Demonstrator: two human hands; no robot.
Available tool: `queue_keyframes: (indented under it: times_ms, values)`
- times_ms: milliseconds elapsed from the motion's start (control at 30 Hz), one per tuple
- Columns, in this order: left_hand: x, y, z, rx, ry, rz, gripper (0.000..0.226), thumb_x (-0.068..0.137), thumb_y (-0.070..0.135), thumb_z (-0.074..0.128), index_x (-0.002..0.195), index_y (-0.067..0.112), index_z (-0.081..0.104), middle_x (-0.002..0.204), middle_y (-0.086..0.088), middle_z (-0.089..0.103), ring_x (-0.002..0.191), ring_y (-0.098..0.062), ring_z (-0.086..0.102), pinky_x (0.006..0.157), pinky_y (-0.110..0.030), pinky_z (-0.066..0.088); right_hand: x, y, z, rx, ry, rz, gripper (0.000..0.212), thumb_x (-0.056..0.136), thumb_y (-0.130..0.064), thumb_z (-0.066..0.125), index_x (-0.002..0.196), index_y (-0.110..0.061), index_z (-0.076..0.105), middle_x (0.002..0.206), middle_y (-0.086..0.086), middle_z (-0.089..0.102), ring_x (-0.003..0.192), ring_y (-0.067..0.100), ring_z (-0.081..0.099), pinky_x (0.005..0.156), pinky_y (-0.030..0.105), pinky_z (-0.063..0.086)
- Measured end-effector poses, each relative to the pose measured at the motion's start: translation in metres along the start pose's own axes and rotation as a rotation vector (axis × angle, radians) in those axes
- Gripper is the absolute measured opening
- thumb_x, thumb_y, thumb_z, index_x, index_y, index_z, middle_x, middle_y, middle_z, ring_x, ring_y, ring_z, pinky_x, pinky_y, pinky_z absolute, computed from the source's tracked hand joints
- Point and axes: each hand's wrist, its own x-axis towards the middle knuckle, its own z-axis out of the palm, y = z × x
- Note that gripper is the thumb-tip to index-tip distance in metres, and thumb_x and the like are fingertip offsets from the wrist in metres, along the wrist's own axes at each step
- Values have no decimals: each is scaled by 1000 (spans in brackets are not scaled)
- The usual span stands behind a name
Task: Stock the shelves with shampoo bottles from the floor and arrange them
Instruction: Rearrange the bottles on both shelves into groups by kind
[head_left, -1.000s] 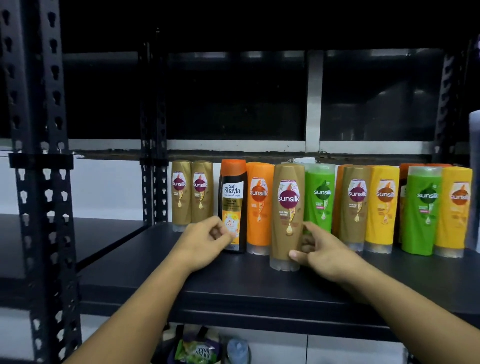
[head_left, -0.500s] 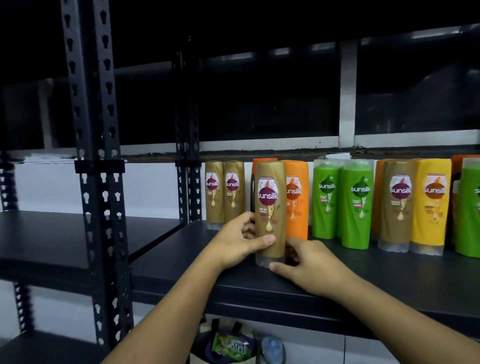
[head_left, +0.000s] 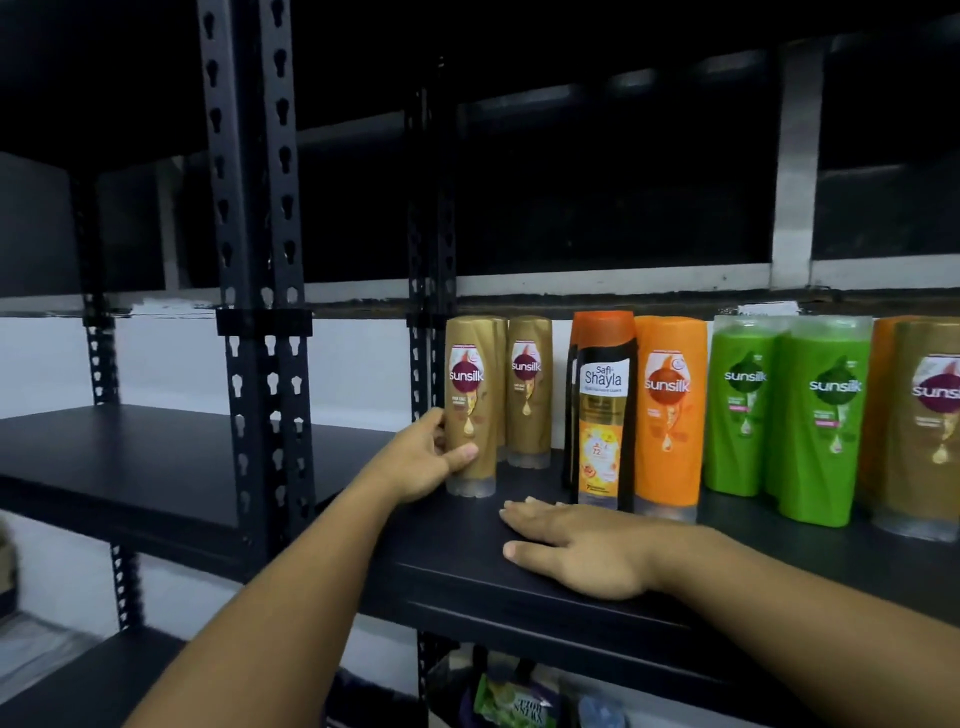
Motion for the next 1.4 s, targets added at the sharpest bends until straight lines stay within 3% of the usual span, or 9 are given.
queue_keyframes:
  times_ms: [200,300,400,600,1200,1400]
  values:
    - [37,-6,4,45,-16,-41,38,95,24,70,129,29,53,125,4,66,119,-20,64,105,-49,52,28,4,7,40,53,-13,73,96,-73,28,160,-40,12,167,-19,4,153,2,-1,123,27,0]
    - [45,-7,12,70,26,-43,40,99,22,67,136,23,51,127,3,65,118,-18,62,106,-40,50,29,7,9,58,72,-10,74,95,-75,30,159,-43,13,167,-19,5,154,4,0,124,29,1]
    - [47,-9,18,135,69,-31,36,101,22,64,135,19,52,118,6,63,109,-13,60,94,-26,45,28,4,8,48,76,-34,71,99,-69,31,160,-39,14,167,-19,6,152,-1,0,122,23,-1]
    - [56,-16,22,273,102,-33,37,97,29,67,129,20,50,123,-3,66,112,-23,64,104,-44,50,28,4,7,49,73,-42,70,99,-68,31,160,-37,15,167,-19,7,152,-4,0,124,25,0]
    - [53,-21,22,329,78,-35,41,100,35,64,135,20,48,120,-2,66,106,-21,64,96,-36,51,28,6,9,111,129,6,74,94,-73,37,159,-39,22,165,-22,15,153,1,7,125,30,6]
    - [43,-21,19,497,-30,-94,50,101,44,59,142,17,51,134,-3,64,121,-22,60,102,-34,48,26,5,10,121,177,68,75,94,-71,40,158,-36,26,165,-17,20,153,6,15,123,30,14]
